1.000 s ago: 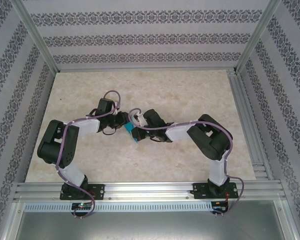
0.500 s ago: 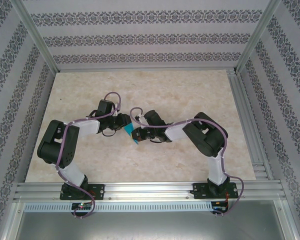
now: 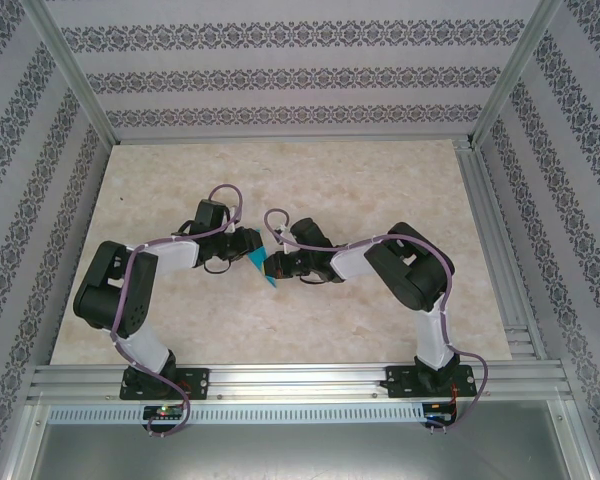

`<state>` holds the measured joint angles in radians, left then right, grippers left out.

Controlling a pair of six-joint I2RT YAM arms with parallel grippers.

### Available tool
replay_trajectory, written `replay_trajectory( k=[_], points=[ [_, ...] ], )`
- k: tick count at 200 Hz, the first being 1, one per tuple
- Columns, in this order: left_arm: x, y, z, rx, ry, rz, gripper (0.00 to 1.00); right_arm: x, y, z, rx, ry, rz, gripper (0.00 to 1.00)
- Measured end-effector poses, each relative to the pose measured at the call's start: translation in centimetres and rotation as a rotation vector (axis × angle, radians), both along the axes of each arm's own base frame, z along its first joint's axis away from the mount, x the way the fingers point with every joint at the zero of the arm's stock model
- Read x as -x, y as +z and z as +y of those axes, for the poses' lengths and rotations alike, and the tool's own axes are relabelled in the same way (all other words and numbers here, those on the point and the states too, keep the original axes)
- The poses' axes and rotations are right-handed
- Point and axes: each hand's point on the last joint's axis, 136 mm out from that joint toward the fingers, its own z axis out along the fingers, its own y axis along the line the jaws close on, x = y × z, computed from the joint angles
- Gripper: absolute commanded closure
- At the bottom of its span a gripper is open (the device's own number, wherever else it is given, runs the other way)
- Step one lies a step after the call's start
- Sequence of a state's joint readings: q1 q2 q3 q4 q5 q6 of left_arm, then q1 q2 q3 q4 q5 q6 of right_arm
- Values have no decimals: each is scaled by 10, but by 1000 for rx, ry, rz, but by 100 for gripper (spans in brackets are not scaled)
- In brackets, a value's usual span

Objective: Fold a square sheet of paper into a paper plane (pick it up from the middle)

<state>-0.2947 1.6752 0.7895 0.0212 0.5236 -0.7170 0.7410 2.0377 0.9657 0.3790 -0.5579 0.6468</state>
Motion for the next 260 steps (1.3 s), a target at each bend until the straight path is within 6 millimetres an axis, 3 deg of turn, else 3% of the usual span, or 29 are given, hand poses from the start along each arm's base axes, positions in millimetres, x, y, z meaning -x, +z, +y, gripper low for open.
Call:
replay_trajectory(
  k=[89,260],
  points=[
    [18,-12,3,-1,-21,26,69,-1,1,-1,-33,-33,27,100],
    [16,-21,3,-15,-30,23,73,-1,0,-1,-30,-33,29,100]
  ],
)
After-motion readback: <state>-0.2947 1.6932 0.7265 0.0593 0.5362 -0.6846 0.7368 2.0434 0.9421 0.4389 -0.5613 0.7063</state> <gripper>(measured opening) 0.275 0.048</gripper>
